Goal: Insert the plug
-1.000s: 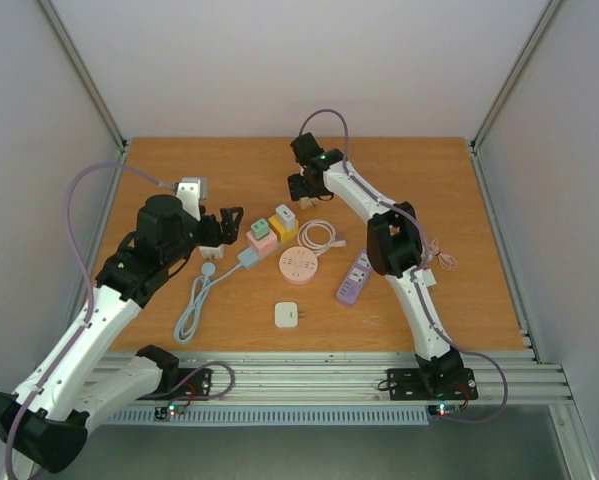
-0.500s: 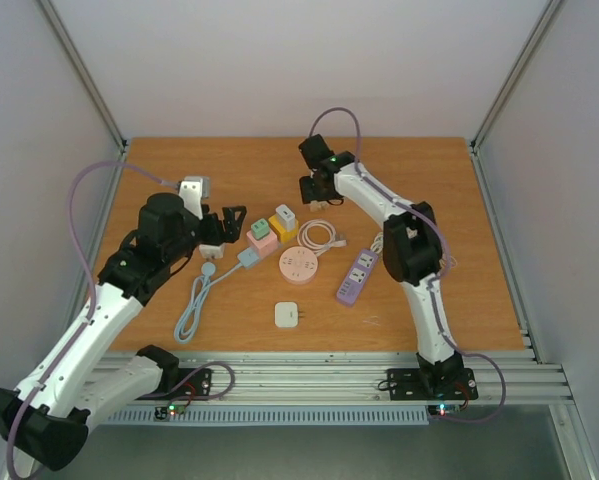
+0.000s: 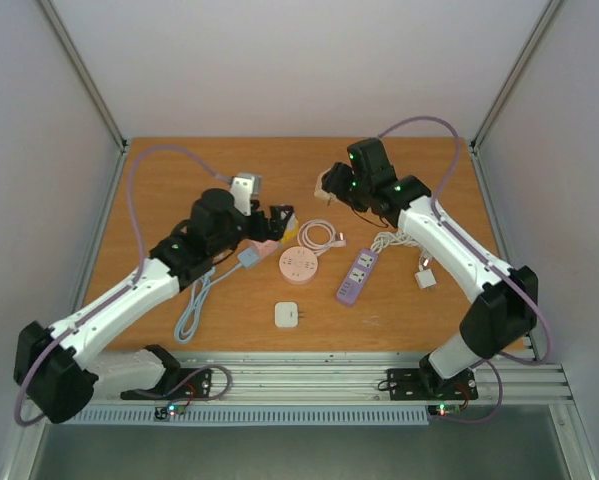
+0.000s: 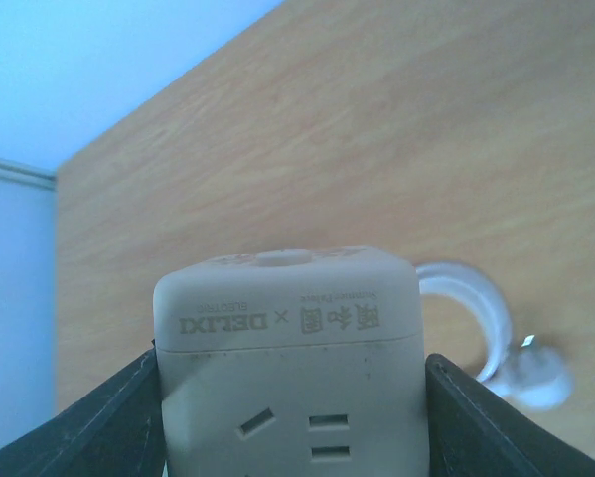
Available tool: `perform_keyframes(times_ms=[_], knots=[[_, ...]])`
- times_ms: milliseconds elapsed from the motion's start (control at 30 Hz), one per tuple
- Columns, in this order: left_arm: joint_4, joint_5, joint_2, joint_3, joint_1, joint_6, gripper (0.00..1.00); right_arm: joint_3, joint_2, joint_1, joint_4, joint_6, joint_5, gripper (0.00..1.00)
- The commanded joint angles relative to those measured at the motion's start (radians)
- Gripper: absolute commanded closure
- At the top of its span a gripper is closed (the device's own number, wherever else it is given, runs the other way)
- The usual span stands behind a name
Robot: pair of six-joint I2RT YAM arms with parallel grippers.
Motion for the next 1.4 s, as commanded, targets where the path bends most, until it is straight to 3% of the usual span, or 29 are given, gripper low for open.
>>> perform_keyframes(times_ms=[0,100,233,500,667,767,933,1200,1267,1367], knots=[[0.272,-0.101,0.082,-0.019,-0.103,-0.022,0.01,-0.118,-0.121,0.011,0.136,0.314,-0.171,0.47],[0.387,-0.132,0.136,-0.041,-0.144,-0.013,0.01,-0.180,-0.173,0.011,0.228,0.421,-0.314,0.47],[0.513,-0.140,0.190,-0.062,-0.176,-0.022,0.01,-0.246,-0.225,0.014,0.306,0.541,-0.388,0.47],[0.633,-0.174,0.225,-0.090,-0.225,-0.053,0.00,-0.344,-0.308,0.027,0.379,0.646,-0.370,0.47],[0.619,-0.192,0.256,-0.064,-0.226,-0.091,0.01,-0.348,-0.321,0.038,0.352,0.668,-0.356,0.47],[0.609,-0.207,0.272,-0.053,-0.226,-0.105,0.07,-0.346,-0.324,0.043,0.336,0.670,-0.346,0.46],[0.627,-0.209,0.271,-0.057,-0.226,-0.120,0.25,-0.343,-0.322,0.044,0.318,0.669,-0.343,0.45],[0.652,-0.192,0.291,-0.050,-0.226,-0.099,0.18,-0.339,-0.309,0.043,0.304,0.668,-0.346,0.42],[0.654,-0.187,0.296,-0.047,-0.226,-0.093,0.22,-0.339,-0.308,0.044,0.302,0.668,-0.347,0.42],[0.642,-0.185,0.299,-0.037,-0.226,-0.082,0.37,-0.337,-0.304,0.044,0.299,0.657,-0.352,0.40]])
